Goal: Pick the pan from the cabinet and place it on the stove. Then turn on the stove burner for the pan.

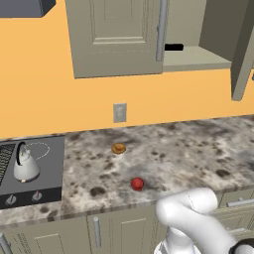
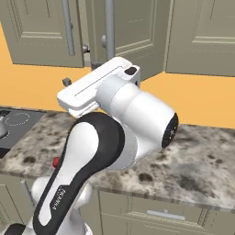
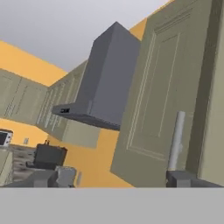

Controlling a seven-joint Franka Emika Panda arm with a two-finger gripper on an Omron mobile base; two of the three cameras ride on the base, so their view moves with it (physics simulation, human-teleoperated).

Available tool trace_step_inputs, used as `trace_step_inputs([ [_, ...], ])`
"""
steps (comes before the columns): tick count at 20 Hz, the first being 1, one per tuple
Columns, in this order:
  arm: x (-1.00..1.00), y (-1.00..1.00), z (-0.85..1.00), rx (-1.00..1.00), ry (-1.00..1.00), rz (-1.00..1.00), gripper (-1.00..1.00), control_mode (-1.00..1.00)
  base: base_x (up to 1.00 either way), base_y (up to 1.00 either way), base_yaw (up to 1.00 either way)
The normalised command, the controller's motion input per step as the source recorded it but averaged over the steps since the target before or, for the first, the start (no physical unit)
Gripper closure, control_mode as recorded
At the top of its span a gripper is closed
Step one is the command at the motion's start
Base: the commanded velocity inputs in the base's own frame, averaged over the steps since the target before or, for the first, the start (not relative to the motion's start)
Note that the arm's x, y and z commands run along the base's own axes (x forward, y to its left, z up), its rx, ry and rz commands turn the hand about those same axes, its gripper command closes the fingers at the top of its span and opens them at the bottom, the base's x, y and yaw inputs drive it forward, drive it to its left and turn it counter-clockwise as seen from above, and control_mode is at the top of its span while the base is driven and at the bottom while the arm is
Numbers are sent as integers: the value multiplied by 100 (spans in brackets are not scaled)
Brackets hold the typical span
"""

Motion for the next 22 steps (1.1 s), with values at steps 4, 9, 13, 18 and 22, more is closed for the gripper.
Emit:
trace_step_inputs([
  [4,-27,88,1,-12,-13,-7,-100,-100,0,0,0],
  [9,-8,99,-1,-21,-8,-15,-100,-100,0,0,0],
  [13,15,82,-5,-26,3,-23,-100,-100,0,0,0],
  [18,53,43,-8,-23,14,-27,-100,-100,0,0,0],
  [22,57,30,-15,-23,14,-30,-100,-100,0,0,0],
])
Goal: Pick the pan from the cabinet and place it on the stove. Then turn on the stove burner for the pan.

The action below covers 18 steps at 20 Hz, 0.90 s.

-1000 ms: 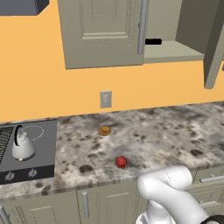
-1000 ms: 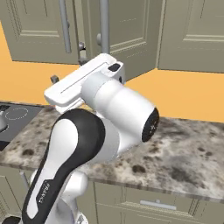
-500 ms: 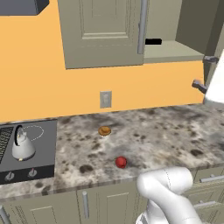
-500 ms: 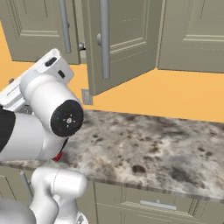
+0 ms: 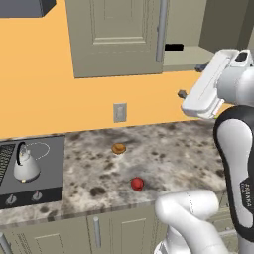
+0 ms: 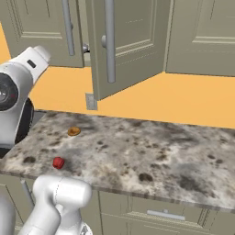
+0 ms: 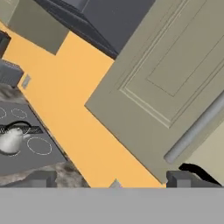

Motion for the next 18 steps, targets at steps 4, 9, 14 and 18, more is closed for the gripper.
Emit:
trace_step_inputs([
  [4,48,11,-28,-24,11,-30,-100,-100,0,0,0],
  [9,15,-2,-43,-19,1,-23,-100,-100,0,0,0],
  [14,38,-8,-20,-20,1,-24,-100,-100,0,0,0],
  [18,38,-24,-10,-17,2,-25,-100,-100,0,0,0],
])
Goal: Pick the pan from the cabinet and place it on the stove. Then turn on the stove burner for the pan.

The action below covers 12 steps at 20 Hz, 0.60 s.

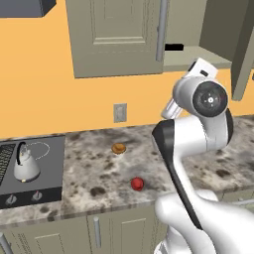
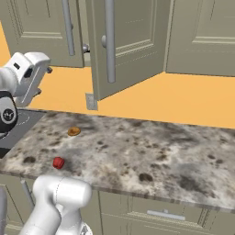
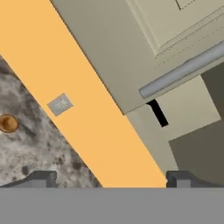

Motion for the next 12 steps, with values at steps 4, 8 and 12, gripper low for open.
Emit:
trace_step_inputs([
  [4,31,-48,-4,-10,5,-24,-100,-100,0,0,0],
  [8,29,-53,-2,-6,6,-22,-100,-100,0,0,0],
  [12,40,-44,0,-5,9,-20,-100,-100,0,0,0],
])
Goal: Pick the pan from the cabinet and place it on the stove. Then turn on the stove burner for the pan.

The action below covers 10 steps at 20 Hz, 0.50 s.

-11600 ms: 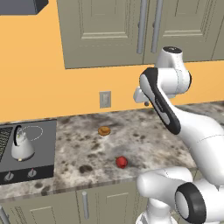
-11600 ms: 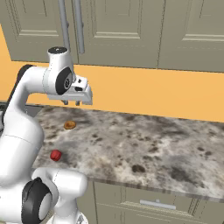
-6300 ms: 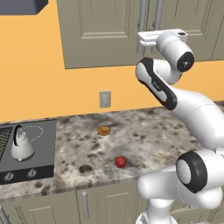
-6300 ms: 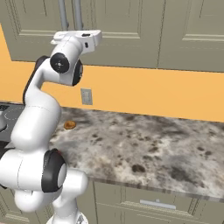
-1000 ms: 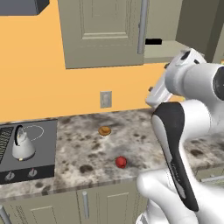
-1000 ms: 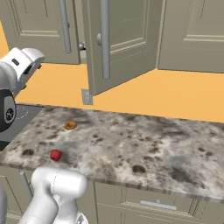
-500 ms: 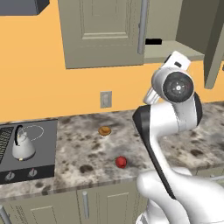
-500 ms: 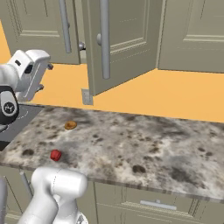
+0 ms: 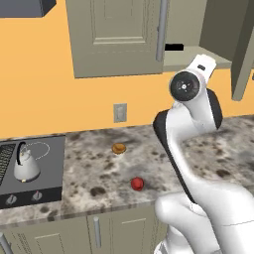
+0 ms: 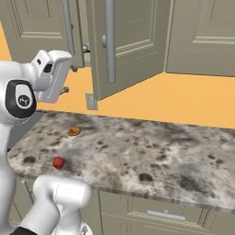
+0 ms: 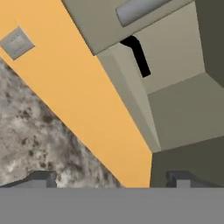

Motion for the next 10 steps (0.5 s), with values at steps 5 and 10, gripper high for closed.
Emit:
trace_step_inputs([
  [5,39,-46,0,-2,4,-16,-100,-100,0,0,0],
  [10,34,-46,0,-1,2,-15,-100,-100,0,0,0],
])
